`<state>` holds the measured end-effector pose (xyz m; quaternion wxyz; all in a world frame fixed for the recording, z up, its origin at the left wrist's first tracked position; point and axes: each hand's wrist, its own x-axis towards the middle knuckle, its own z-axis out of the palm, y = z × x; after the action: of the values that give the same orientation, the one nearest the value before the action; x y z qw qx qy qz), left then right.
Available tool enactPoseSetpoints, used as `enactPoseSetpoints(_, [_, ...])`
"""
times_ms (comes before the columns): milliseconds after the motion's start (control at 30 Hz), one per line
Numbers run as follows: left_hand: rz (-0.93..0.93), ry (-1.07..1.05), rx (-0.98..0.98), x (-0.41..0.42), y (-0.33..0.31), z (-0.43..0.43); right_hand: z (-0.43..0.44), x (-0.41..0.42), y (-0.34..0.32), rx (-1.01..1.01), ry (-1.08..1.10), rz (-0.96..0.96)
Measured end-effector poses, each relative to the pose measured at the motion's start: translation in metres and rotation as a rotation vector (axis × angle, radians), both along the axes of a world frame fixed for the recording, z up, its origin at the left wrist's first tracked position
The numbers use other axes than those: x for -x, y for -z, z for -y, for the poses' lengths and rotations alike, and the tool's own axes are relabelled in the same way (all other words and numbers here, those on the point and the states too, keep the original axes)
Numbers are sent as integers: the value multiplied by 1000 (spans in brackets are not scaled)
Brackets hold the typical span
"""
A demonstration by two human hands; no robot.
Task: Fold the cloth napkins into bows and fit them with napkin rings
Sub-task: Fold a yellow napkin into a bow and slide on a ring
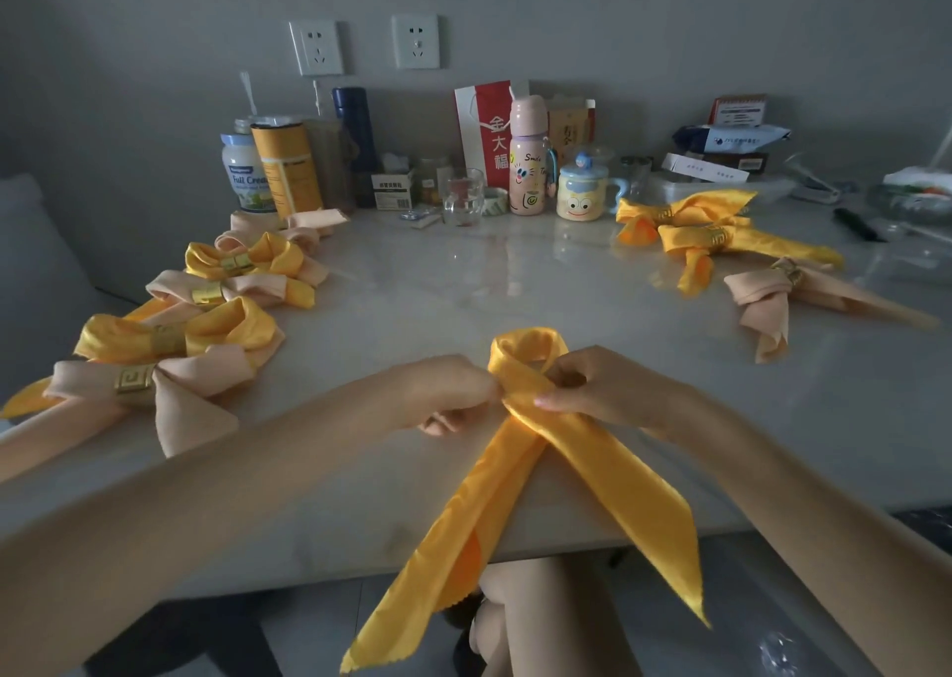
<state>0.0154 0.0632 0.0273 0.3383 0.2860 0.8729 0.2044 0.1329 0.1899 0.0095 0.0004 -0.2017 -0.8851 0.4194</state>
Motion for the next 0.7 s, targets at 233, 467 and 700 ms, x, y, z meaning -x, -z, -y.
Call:
enactPoseSetpoints(233, [-226,204,18,-23,3,0,6,6,7,-50,63,-86])
enactPoseSetpoints(467, [55,-63,-230,-16,3,-3,6,-1,11,254,224,-191])
enactPoseSetpoints(700, [657,-203,-301,-15,7,5,5,-4,15,297,260,-249])
